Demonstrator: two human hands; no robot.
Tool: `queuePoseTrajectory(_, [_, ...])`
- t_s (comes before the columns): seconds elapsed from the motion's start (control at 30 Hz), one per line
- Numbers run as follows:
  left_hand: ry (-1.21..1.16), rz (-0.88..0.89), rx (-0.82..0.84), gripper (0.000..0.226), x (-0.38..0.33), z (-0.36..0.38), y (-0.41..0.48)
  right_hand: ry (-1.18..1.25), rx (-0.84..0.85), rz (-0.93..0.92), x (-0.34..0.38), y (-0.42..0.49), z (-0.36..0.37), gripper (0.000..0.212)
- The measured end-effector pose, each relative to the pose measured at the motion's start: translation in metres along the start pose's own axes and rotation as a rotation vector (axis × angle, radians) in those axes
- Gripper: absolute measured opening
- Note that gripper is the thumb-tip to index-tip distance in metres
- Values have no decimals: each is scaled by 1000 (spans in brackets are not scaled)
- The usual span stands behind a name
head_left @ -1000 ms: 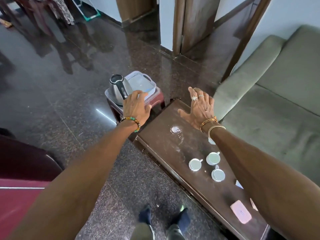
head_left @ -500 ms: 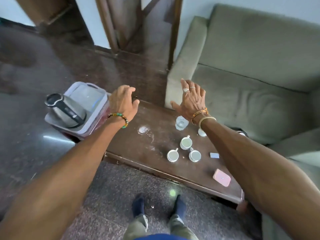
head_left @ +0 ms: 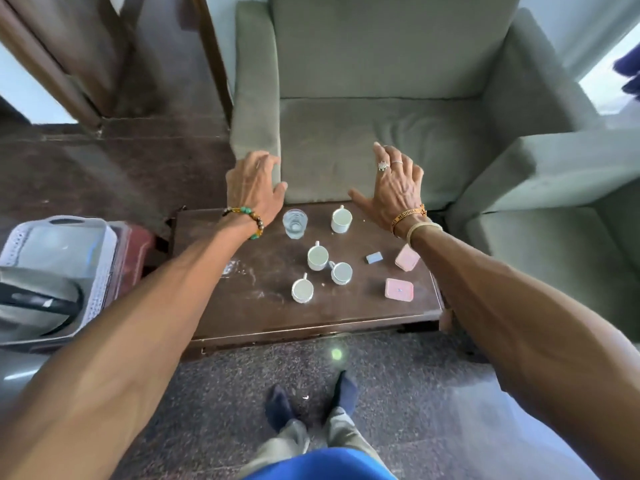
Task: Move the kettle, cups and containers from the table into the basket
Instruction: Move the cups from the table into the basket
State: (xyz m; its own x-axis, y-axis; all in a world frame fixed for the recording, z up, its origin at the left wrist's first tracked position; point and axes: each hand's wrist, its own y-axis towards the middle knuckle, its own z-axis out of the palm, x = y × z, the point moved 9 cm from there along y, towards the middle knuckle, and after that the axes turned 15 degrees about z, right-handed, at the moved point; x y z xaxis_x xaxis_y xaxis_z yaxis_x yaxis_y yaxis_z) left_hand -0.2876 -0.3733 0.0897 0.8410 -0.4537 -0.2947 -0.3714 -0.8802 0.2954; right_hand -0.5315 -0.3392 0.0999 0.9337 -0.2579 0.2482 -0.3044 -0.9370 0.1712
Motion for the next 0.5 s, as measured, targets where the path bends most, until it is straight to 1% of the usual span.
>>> queuePoseTrajectory(0.1, [-13,35,41,42,-21,26,5,2,10,33,-29,-3,7,95])
queuePoseTrajectory(0.27, [-22,27,89,42,-42,62,3,1,66,63,-64,-6,29,94])
queuePoseTrajectory(0.37, [-6,19,107,42,-46,67,4,4,83,39,-69,0,37,94])
queuePoseTrajectory(0.5, [-1,-31,80,40,-40,62,9,20,94,14,-65,12,44,92])
